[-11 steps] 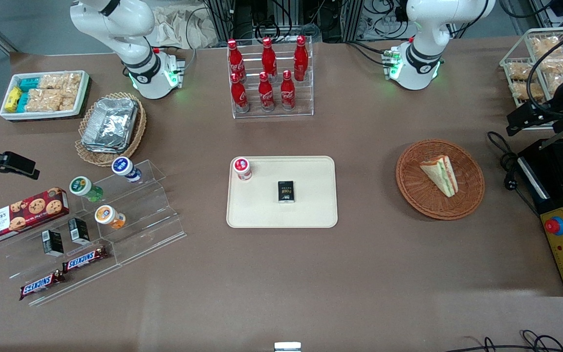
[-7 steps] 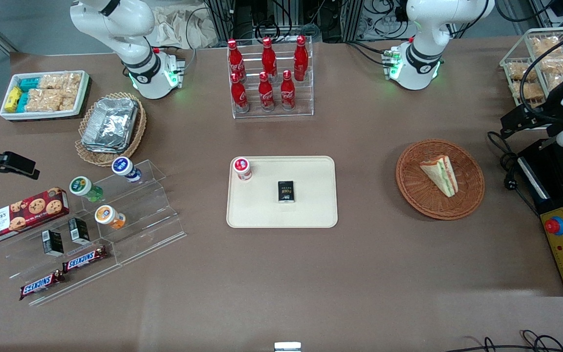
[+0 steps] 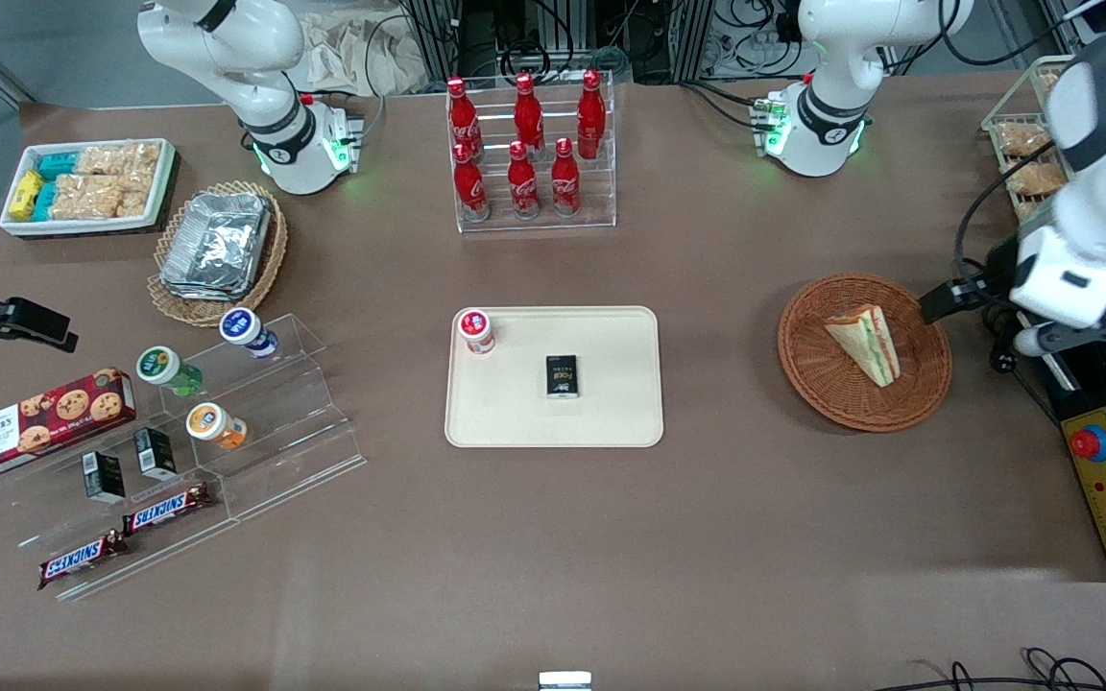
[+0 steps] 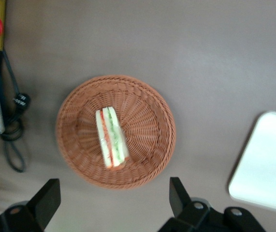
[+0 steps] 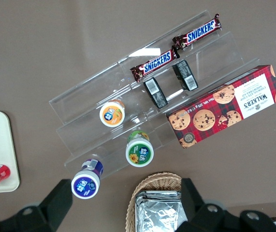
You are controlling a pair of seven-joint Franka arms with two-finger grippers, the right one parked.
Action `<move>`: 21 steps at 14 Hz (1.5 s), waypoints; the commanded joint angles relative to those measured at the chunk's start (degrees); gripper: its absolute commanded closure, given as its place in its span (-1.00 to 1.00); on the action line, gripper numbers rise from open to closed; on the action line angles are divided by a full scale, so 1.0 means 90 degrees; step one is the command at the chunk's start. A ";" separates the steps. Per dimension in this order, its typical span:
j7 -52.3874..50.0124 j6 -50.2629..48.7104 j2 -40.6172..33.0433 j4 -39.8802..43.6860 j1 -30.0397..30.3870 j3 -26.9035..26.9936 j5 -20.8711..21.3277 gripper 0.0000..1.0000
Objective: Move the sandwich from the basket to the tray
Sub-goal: 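Move the left gripper over the wrapped sandwich in the wicker basket, then lower the left gripper and close it on the sandwich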
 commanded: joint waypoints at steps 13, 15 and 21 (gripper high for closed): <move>-0.1674 0.5098 0.0775 -0.3686 0.0116 0.0075 -0.0004 -0.79; -0.1673 0.5207 0.0943 -0.3686 0.0116 0.0075 -0.0004 0.30; -0.1489 0.3952 0.0339 -0.3151 0.0116 0.0192 -0.0004 1.00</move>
